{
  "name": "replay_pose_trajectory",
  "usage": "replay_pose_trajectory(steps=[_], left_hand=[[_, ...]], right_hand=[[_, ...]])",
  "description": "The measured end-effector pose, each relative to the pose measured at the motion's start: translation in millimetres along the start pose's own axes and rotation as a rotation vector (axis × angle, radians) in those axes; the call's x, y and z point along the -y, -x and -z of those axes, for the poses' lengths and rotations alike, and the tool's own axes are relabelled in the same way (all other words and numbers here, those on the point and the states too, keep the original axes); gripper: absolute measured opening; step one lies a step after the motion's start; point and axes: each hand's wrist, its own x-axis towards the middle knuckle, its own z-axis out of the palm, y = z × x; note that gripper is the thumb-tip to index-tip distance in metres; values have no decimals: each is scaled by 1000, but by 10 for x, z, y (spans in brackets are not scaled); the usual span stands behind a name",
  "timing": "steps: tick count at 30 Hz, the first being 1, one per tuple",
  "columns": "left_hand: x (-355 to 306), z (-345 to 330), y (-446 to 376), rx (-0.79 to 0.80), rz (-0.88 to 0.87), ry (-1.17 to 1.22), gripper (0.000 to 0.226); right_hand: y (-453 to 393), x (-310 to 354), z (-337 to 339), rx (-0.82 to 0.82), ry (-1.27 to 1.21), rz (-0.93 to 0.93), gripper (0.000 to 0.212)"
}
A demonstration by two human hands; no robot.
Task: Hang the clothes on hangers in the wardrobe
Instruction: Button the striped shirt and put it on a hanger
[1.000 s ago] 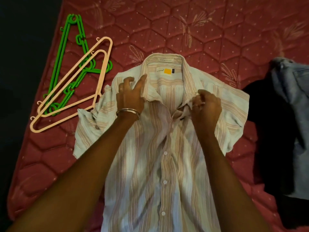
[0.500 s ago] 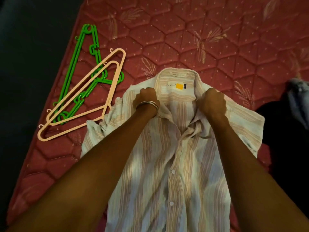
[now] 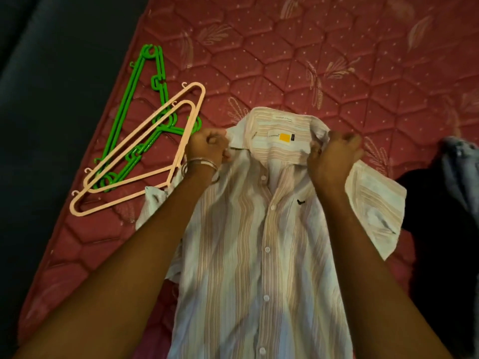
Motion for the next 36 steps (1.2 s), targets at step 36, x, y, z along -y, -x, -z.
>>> replay_pose_trajectory(steps=[36], left_hand=[[191, 2654, 561, -339, -480, -1259, 23]], right_hand=[[1433, 2120, -1082, 620, -273, 203, 35]])
